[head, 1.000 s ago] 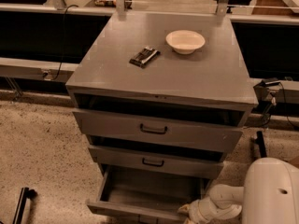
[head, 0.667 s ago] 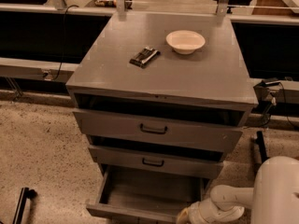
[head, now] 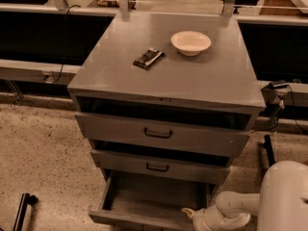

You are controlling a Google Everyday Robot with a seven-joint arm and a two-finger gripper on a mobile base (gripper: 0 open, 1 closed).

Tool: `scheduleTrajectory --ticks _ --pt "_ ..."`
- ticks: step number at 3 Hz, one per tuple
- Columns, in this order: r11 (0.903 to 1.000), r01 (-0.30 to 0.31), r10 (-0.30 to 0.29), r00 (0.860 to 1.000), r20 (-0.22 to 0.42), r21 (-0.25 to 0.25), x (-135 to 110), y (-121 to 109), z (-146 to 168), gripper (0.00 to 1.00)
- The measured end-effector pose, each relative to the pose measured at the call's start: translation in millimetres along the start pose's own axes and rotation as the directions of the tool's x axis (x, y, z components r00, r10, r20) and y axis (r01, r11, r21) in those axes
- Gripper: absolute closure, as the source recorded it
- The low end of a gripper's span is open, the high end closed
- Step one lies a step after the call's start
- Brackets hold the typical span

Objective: Open bottom drawer

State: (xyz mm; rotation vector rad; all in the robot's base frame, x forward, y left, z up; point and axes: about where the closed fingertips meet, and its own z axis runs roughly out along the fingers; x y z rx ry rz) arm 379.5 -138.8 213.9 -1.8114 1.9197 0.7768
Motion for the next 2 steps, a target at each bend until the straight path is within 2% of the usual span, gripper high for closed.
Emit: scheduleTrajectory --ticks 1,2 --pt "0.9995 0.024 -0.024 1.000 -0.018 0.019 -8.2 -2.0 -10.8 0.00" --pt "0.9976 0.049 -0.048 0.998 -0.034 0.048 -17.7 -15.8 -21.6 0.00"
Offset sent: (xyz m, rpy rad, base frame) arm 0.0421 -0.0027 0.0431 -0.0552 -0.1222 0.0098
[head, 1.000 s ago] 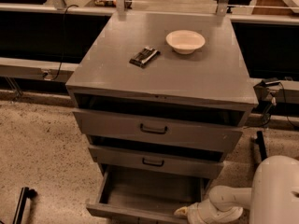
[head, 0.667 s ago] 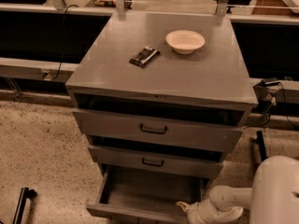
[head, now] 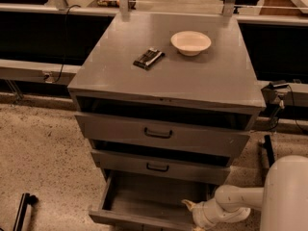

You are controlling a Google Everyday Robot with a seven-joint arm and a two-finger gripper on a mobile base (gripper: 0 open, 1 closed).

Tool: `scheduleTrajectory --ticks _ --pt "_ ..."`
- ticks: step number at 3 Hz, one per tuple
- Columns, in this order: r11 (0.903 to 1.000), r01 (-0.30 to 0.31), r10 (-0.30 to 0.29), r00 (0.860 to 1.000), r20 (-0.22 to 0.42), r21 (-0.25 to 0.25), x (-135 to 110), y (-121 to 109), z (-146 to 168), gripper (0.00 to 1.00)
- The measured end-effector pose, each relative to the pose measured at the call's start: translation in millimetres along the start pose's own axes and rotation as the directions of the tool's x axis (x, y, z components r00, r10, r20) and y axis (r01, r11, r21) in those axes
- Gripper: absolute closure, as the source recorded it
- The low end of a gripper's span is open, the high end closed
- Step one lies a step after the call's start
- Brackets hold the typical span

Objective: Open bottom drawer

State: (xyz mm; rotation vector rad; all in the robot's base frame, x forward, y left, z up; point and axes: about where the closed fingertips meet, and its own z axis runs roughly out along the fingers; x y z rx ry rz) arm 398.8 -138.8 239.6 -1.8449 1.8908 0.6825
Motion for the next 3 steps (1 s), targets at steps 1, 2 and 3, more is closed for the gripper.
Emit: scheduleTrajectory --ticks 1,2,3 --pt "0.9982 0.021 -0.020 1.000 -0.013 0.057 -3.8 -24.0 -9.2 0.19" --pt "0.9946 0.060 -0.061 0.998 0.010 0.085 -4.7 -32.3 -10.3 0.41" --pt "0.9945 0.063 -0.064 0.998 0.012 0.083 -5.3 -31.9 -9.1 0.64"
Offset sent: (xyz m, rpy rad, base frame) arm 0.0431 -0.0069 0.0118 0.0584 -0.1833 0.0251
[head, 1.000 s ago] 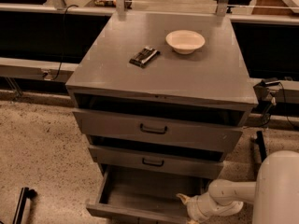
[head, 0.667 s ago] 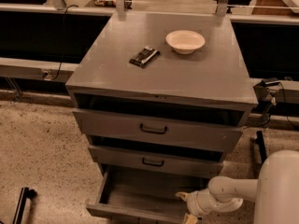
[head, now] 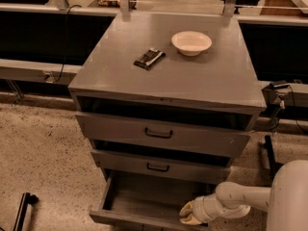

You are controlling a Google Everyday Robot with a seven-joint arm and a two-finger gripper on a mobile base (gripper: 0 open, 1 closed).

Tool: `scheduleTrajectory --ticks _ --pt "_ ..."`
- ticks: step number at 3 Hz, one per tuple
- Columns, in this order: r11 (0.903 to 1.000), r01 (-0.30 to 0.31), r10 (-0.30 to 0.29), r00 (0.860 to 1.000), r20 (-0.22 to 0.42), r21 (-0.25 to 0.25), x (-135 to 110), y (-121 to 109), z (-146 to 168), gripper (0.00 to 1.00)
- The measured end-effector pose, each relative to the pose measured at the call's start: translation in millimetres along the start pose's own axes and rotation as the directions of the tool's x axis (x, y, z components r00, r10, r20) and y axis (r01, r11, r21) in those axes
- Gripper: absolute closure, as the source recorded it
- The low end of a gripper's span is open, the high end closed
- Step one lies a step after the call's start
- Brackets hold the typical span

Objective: Open bottom drawer

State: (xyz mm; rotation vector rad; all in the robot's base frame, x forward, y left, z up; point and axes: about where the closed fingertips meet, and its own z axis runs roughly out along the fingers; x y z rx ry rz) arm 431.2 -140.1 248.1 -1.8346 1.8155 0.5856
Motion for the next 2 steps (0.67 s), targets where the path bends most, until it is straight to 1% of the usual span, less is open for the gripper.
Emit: scheduleTrajectory --ticks 1,2 --pt "0.9941 -0.030 0.028 0.999 0.026 0.104 9.2 -16.3 7.6 0.89" --pt "0.9711 -0.106 0.097 0.994 0.054 0.214 26.4 -37.9 12.2 1.00"
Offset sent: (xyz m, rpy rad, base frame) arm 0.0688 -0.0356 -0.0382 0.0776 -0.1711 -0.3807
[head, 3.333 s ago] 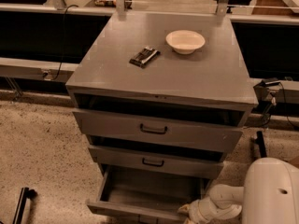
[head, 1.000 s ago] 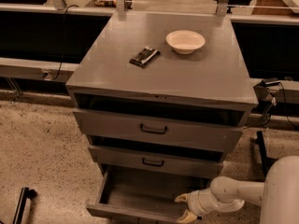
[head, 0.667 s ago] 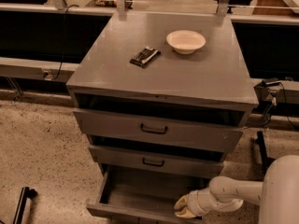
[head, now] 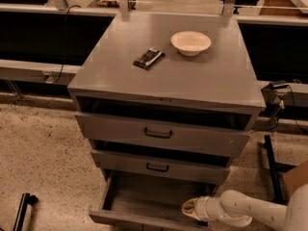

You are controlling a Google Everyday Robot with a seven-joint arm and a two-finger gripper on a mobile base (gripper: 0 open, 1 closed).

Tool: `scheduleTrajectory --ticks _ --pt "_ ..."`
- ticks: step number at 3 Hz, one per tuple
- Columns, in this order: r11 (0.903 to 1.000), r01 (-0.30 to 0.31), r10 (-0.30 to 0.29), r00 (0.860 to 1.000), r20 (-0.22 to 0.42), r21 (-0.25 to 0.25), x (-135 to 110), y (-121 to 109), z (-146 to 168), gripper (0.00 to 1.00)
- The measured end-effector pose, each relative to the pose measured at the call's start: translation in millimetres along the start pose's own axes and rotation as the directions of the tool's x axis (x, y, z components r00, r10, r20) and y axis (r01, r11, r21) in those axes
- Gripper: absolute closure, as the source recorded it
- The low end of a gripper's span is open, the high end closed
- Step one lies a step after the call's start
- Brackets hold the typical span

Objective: Open bottom drawer

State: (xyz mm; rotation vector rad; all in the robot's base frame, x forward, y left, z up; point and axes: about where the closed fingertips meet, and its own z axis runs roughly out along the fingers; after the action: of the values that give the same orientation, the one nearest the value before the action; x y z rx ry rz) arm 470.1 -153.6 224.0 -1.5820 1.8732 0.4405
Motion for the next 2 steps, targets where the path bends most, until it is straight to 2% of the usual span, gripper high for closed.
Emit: scheduleTrajectory --ticks 1,2 --pt "0.9949 -0.086 0.087 0.996 -0.004 0.052 17.7 -18.9 8.7 1.00" --pt "0.9875 -0.156 0.157 0.987 -0.028 0.022 38.9 -23.1 31.1 1.00"
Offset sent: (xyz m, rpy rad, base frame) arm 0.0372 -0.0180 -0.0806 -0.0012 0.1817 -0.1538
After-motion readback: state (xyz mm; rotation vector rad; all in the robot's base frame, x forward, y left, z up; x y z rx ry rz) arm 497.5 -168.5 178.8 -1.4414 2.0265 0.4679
